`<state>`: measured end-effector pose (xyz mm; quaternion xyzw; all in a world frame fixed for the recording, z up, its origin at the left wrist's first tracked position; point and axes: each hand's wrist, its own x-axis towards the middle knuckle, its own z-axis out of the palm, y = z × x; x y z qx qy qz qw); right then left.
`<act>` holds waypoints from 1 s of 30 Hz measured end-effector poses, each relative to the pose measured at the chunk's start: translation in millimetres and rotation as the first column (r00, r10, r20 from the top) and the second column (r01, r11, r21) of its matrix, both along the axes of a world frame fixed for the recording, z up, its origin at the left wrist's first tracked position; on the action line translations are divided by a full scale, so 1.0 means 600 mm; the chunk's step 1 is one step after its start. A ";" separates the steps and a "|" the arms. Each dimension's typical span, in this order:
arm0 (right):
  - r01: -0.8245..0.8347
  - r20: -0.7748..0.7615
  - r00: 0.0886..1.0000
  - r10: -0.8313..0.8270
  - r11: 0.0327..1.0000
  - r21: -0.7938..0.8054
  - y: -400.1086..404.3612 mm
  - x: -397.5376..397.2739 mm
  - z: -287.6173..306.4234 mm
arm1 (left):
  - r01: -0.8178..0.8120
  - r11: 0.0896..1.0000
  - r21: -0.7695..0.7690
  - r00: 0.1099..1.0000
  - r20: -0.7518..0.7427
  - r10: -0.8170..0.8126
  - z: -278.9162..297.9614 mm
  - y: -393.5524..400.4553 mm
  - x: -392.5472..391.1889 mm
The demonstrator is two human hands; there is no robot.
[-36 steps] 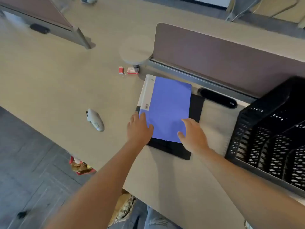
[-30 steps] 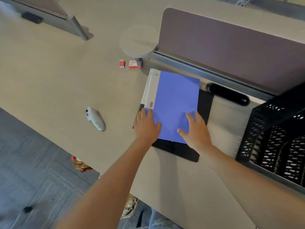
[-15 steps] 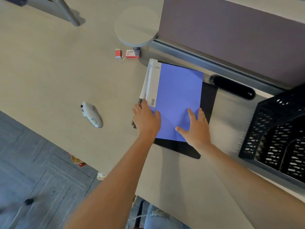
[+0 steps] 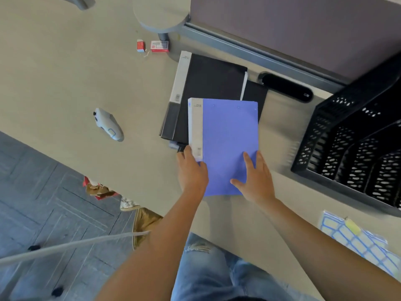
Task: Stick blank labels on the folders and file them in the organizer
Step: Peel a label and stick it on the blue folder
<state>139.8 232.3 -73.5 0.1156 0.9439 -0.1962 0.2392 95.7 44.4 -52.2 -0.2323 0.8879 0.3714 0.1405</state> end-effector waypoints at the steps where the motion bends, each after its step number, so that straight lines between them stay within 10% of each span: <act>1: -0.009 0.009 1.000 0.009 1.000 0.008 0.005 0.017 0.000 | 0.009 1.000 -0.009 1.000 0.028 -0.009 -0.007 0.005 0.021; 18: -0.152 -0.018 0.988 0.155 0.980 0.128 0.074 0.285 -0.024 | 0.362 0.913 -0.189 0.929 0.157 -0.335 -0.040 0.091 0.256; 30: 0.108 -0.509 0.855 -0.101 0.994 -0.015 0.098 0.263 -0.105 | 0.509 0.700 -0.501 0.760 -0.119 -0.639 -0.123 0.106 0.263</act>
